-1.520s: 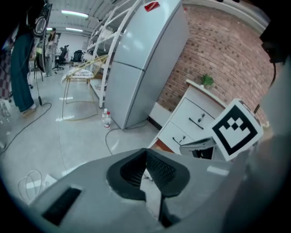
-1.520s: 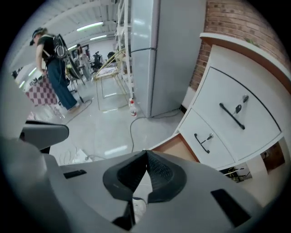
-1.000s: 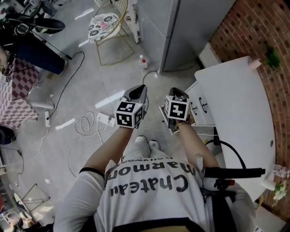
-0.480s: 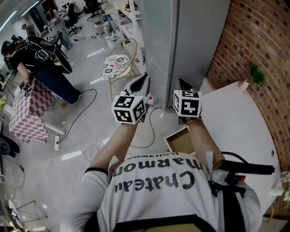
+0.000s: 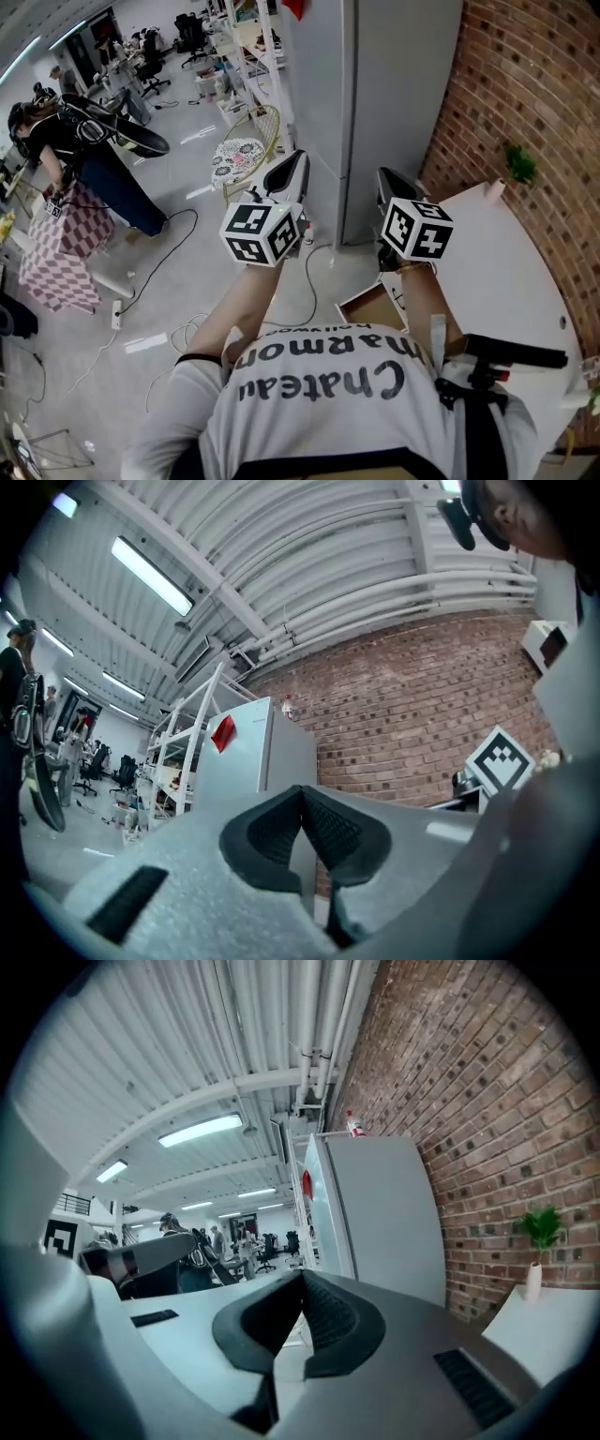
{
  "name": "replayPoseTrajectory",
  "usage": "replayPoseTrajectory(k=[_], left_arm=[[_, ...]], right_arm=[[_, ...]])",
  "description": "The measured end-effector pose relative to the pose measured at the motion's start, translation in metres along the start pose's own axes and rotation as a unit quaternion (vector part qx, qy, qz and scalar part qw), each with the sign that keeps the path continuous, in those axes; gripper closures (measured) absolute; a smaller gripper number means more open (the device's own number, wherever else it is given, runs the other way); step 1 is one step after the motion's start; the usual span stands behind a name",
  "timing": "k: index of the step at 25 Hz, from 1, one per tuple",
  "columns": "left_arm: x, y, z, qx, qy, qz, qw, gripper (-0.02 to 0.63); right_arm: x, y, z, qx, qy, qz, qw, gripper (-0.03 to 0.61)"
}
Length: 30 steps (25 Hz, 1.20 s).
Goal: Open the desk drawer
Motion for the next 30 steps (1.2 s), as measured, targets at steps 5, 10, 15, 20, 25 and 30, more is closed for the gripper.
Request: replayPoseTrajectory(k=[5,10,15,20,25,30], left_arm=[[-0.008,-0.013,0.012,-0.009,0.014,0.01,0.9998,0.6],[-0.002,-0.023,0.018,-0.001,0.022,0.016,0.9996,0.6],[0.0,-0.029,0.023,-0.002,0.034,0.02,0.9992,0.6],[0.01,-0.027,0.023,0.004,0.036,0.016,0.9992,0.6],[0.019,-0.028,0.034,0.008,0.047,0.01,0.9988,0.601],[0.028,-0.032,0.04,0.007,0.054,0.009,0.9984,0.6]], right_arm=[[0.016,-0.033,-0.003,0.028,-0.004,0.053,0.998,0.565],[0.035,-0.047,0.002,0.048,0.006,0.085,0.995,0.565],[0.049,-0.062,0.003,0.039,0.005,0.103,0.994,0.566],[0.062,-0.064,0.008,0.033,0.011,0.115,0.993,0.566],[0.066,-0.066,0.018,0.027,0.019,0.116,0.993,0.566],[0.07,-0.07,0.025,0.014,0.022,0.121,0.992,0.565]])
Point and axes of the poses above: the fingertips, and each gripper's own axes: x backward along the fingers, y to its left, z out of its underside, the point moved 3 cm from there along x, backward along the fingers, and after that the axes turned 5 degrees about -x, right-handed, at the moved point
